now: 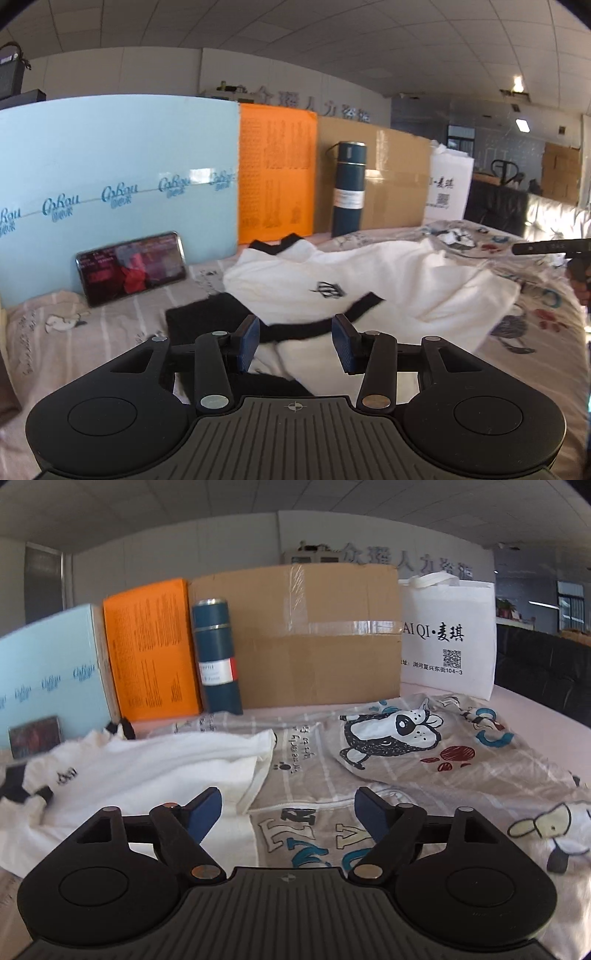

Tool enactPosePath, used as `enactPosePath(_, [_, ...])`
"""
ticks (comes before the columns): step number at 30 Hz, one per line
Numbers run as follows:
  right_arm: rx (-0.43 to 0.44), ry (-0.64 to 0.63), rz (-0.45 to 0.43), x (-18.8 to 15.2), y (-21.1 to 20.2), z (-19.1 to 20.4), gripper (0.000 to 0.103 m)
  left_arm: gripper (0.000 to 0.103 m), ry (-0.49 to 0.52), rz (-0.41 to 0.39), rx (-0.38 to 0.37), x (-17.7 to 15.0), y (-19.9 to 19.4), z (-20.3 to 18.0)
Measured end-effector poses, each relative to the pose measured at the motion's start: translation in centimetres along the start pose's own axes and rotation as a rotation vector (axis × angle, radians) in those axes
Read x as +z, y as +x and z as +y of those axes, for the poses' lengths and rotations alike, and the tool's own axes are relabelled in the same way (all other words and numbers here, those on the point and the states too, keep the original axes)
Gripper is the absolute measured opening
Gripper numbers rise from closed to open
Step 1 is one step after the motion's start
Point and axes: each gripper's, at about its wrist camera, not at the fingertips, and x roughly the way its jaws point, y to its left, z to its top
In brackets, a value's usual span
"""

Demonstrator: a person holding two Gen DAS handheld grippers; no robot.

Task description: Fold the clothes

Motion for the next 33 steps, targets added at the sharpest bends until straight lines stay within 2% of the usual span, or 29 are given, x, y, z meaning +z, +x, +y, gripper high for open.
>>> enactPosePath(3, [0.021, 0.099, 0.010, -0.9, -1.4, 0.6, 0.081, 0.043, 0.000, 0.074, -0.021, -1.6, 0.0, -1.7])
enactPosePath(4, [0.022, 0.119, 0.023, -1.2, -1.7, 0.8, 0.081, 0.035, -0.001, 0.097, -0.014, -2.1, 0.3, -1.8])
enactPosePath(5, [0.023, 0.139, 0.036, -1.5, -1.9, 1.1, 0.081, 0.017, -0.003, 0.120, -0.006, -2.6, 0.6, -2.0])
enactPosePath(6, [0.024, 0.159, 0.049, -1.8, -2.1, 1.3, 0.081, 0.008, -0.007, 0.122, -0.002, -2.7, 0.7, -1.9])
enactPosePath(7, [0.026, 0.180, 0.062, -2.1, -2.3, 1.5, 0.081, 0.005, -0.012, 0.115, 0.002, -2.8, 0.6, -1.8])
enactPosePath(9, [0.028, 0.220, 0.088, -2.8, -2.8, 2.0, 0.081, 0.004, -0.002, 0.056, 0.005, -2.3, -0.3, -1.5])
enactPosePath(11, [0.031, 0.260, 0.114, -3.4, -3.2, 2.5, 0.081, 0.004, 0.033, 0.033, 0.025, -1.7, -1.1, -1.2])
enactPosePath(13, [0.027, 0.294, 0.132, -3.8, -3.3, 2.3, 0.081, 0.005, 0.070, 0.070, 0.030, -1.8, -1.1, -1.1])
enactPosePath(16, [0.015, 0.326, 0.155, -4.2, -3.3, 2.1, 0.081, 0.012, 0.143, 0.170, 0.057, -3.0, -0.3, -1.4])
enactPosePath(17, [0.015, 0.333, 0.164, -4.3, -3.4, 2.1, 0.081, 0.015, 0.153, 0.174, 0.061, -3.3, -0.5, -1.5])
enactPosePath(19, [0.025, 0.350, 0.172, -4.5, -3.4, 2.1, 0.081, 0.021, 0.156, 0.136, 0.090, -3.3, -1.5, -1.5])
enactPosePath(20, [0.035, 0.364, 0.174, -4.5, -3.4, 2.0, 0.081, 0.028, 0.157, 0.115, 0.107, -3.3, -2.1, -1.5])
enactPosePath(22, [0.054, 0.397, 0.180, -4.5, -3.4, 1.9, 0.081, 0.036, 0.190, 0.077, 0.175, -3.2, -3.2, -1.8])
enactPosePath(25, [0.089, 0.461, 0.195, -4.6, -2.9, 1.5, 0.081, 0.043, 0.323, 0.086, 0.178, -3.6, -2.4, -3.4])
enactPosePath(26, [0.095, 0.481, 0.201, -4.7, -2.7, 1.4, 0.081, 0.053, 0.369, 0.091, 0.175, -3.7, -2.0, -4.0])
enactPosePath(28, [0.094, 0.520, 0.208, -4.9, -2.0, 1.1, 0.081, 0.064, 0.463, 0.102, 0.168, -4.0, -1.3, -5.2])
enactPosePath(33, [0.089, 0.589, 0.187, -4.8, -0.7, 0.9, 0.081, 0.064, 0.697, 0.128, 0.151, -4.8, 0.4, -8.1])
